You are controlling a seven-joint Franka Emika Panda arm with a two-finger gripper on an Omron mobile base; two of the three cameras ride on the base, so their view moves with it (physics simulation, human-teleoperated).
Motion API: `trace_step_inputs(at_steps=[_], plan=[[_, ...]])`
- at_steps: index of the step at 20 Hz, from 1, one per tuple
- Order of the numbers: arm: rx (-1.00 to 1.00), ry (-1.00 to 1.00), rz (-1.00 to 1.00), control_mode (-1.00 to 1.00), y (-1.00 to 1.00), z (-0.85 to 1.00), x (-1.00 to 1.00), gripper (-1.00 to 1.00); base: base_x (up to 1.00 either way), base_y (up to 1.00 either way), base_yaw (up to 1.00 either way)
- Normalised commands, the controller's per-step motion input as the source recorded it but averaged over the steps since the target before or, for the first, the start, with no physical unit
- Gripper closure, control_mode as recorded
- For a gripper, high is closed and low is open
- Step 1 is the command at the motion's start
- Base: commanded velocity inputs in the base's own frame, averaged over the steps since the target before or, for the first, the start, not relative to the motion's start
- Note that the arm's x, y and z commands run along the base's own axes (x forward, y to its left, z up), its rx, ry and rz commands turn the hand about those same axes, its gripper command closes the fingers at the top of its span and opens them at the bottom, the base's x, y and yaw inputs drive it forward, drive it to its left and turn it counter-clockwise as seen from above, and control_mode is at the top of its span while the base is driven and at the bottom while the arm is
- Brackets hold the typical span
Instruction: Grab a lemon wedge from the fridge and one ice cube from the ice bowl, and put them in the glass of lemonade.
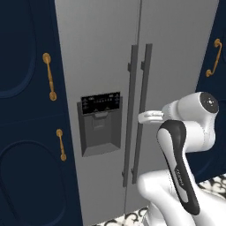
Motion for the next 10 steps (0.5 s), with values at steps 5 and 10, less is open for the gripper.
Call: trace_step_inputs(at_steps=[5,10], plan=[[0.00,-0.02,-0.02,-1.00,-0.14,-0.01,0.00,-1.00,0.00,0.00,0.00],[0.00,0.00,0.00,-1.00,-0.12,0.00,0.00,-1.00,0.00,0.00,0.00]])
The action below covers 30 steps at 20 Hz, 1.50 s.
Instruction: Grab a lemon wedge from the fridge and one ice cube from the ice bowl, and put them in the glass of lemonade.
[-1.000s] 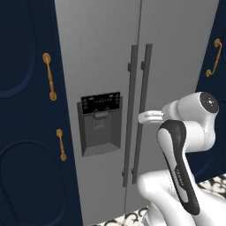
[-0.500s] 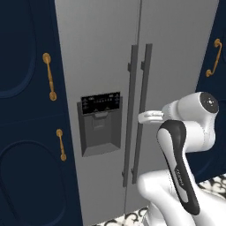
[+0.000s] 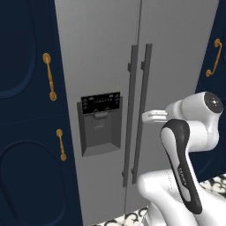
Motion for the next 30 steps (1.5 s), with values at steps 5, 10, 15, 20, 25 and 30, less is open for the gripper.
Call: trace_step_inputs(at_steps=[5,10,15,20,25,30], plan=[[0.00,-0.05,0.00,-1.00,-0.33,0.00,0.03,-1.00,0.00,0.00,0.00],[0.00,0.00,0.00,-1.00,-0.22,0.00,-0.19,-1.00,0.00,0.00,0.00],[0.00,0.00,0.00,-1.00,0.00,0.00,-0.49,-1.00,0.00,0.00,0.00],[0.00,-0.08,0.00,-1.00,-0.12,0.00,-0.15,-1.00,0.00,0.00,0.00],[0.00,-0.17,0.00,-1.00,-0.08,-0.01,0.41,-1.00,0.00,0.00,0.00],[0.00,-0.10,0.00,-1.00,-0.03,-0.01,0.80,-1.00,0.00,0.00,0.00]])
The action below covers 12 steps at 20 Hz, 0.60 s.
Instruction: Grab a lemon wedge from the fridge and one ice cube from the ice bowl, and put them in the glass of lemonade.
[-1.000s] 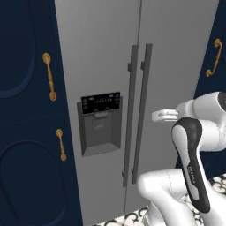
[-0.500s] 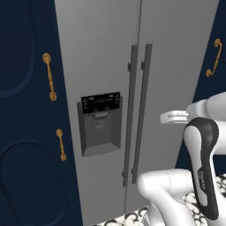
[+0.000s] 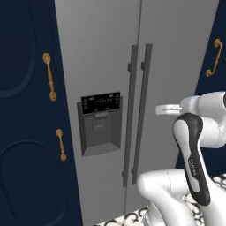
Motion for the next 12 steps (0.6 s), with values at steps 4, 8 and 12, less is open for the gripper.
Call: trace_step_inputs(at_steps=[4,8,12], plan=[[0.00,-0.08,0.00,-1.00,-0.16,0.00,0.91,-1.00,0.00,0.00,0.00],[0.00,-0.04,0.00,-1.00,-0.07,0.00,0.79,-1.00,0.00,0.00,0.00],[0.00,0.00,0.00,-1.00,0.00,0.00,0.49,-1.00,0.00,0.00,0.00]])
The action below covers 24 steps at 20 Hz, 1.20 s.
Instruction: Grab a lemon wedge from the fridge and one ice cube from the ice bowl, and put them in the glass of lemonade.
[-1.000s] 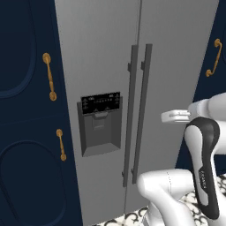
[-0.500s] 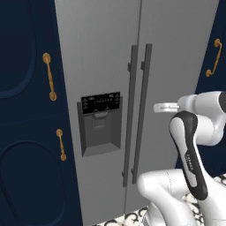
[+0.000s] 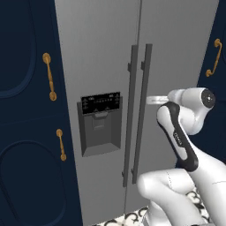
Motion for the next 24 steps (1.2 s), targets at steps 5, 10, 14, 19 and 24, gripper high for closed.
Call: trace_step_inputs(at_steps=[5,10,14,19,24], plan=[[0.00,0.00,0.00,-1.00,0.00,0.00,0.70,-1.00,0.00,0.00,0.00],[0.00,0.00,0.00,-1.00,0.00,0.00,0.81,-1.00,0.00,0.00,0.00],[0.00,0.00,0.00,-1.00,0.00,0.00,0.72,-1.00,0.00,0.00,0.00],[0.00,0.00,0.00,-1.00,-0.09,0.00,0.67,-1.00,0.00,0.00,0.00],[0.00,0.00,0.00,-1.00,-0.08,0.00,0.72,-1.00,0.00,0.00,0.00]])
